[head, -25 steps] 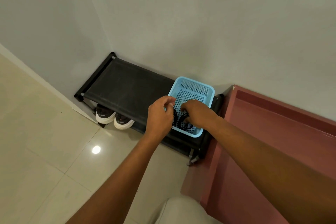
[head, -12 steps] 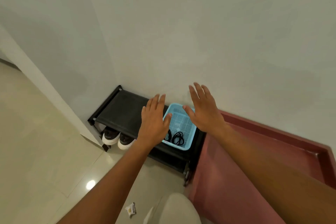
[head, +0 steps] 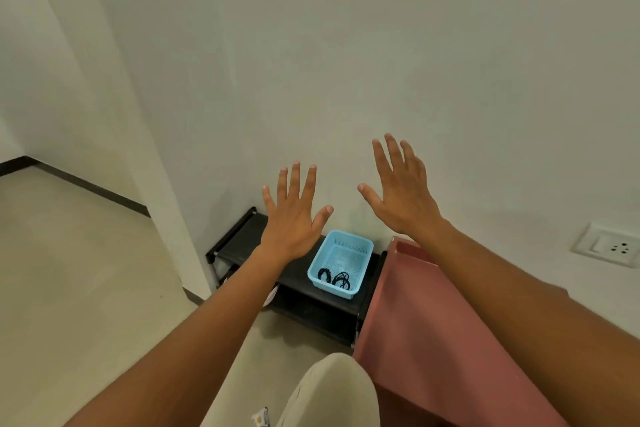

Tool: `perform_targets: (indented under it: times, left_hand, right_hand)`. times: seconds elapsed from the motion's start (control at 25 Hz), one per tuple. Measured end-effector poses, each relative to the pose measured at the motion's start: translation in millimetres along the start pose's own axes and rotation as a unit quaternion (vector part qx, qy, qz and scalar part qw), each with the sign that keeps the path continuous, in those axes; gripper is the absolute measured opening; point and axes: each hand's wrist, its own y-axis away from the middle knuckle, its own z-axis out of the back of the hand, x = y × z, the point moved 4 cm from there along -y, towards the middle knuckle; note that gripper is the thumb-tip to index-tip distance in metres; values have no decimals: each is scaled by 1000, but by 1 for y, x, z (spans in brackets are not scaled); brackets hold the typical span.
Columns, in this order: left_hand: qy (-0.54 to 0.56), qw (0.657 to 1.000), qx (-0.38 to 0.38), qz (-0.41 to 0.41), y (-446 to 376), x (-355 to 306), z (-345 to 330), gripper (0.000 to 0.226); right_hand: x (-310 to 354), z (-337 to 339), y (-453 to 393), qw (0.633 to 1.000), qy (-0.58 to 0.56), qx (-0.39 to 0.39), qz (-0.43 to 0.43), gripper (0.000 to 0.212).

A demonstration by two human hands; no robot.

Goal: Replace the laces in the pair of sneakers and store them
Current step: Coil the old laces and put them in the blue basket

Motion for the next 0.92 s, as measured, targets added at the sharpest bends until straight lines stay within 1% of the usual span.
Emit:
perform_targets:
  times: [0.08,0.16,0.28,0.4,0.56,0.76,0.92]
  left_hand:
    - [-8,1000,4,-2,5,3,2,80]
    - [-12,1000,19,5,13,12,-8,79]
    - [-11,999,39,28,25,38,-47,79]
    - [-38,996,61,48,23,71,-86,79]
    - [-57,992,74,82,-15,114,-121,80]
    - [-79,984,91,129,-51,161,-124,79]
    - [-90,971,121,184,-41,197,-111,80]
  right_hand:
    - [4,2,7,1000,2,1,2,87]
    - [10,-12,16,1000,-1,14,8,87]
    - [15,-59,21,999,-20,46,15,88]
    - [16,-108,9,997,-36,66,13,88]
    - [15,-167,-37,994,-52,88,39,89]
    - [27,-208,-96,987,-74,124,70,91]
    - [61,-229,-121,978,-86,163,95,90]
